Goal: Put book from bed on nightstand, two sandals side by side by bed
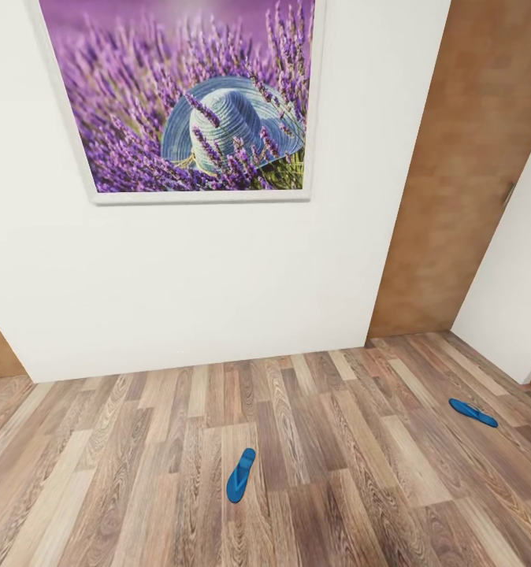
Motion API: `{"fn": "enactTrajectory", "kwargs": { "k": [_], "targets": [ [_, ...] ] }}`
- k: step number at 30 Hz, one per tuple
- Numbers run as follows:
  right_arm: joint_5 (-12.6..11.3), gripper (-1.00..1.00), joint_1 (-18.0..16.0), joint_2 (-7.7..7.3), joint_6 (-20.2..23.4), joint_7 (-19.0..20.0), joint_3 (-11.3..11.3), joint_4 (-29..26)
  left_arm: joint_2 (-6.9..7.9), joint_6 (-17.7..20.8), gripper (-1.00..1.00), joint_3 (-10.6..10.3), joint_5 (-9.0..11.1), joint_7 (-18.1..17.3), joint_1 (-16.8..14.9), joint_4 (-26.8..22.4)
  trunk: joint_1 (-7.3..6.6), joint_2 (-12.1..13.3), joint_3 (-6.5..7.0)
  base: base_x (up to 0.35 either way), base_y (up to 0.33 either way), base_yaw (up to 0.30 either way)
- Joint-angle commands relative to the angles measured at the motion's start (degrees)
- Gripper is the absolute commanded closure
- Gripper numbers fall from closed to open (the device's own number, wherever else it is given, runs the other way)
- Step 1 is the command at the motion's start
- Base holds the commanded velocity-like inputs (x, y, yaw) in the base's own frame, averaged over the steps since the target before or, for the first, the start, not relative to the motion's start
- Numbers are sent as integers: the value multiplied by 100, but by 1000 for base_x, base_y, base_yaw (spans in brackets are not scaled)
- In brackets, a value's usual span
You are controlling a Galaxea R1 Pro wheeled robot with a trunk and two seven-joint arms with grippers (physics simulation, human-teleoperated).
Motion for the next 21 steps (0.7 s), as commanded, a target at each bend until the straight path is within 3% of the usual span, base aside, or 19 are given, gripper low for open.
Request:
{"fn": "enactTrajectory", "kwargs": {
  "k": [1,17,21],
  "targets": [
    [2,-100,-2,0,-3,7,-4,-1,0,-17,-100,-3,-3,-2,-3,2,0,-3,-5,75,0,0],
    [-11,-100,-2,0,-3,7,-4,-1,0,-14,-100,-6,-13,-2,-4,3,0,-3,-5,290,0,0],
    [-11,-100,-2,0,-3,7,-4,0,-14,7,-100,-92,-38,1,-6,-21,0,-3,-5,283,0,0]
  ]
}}
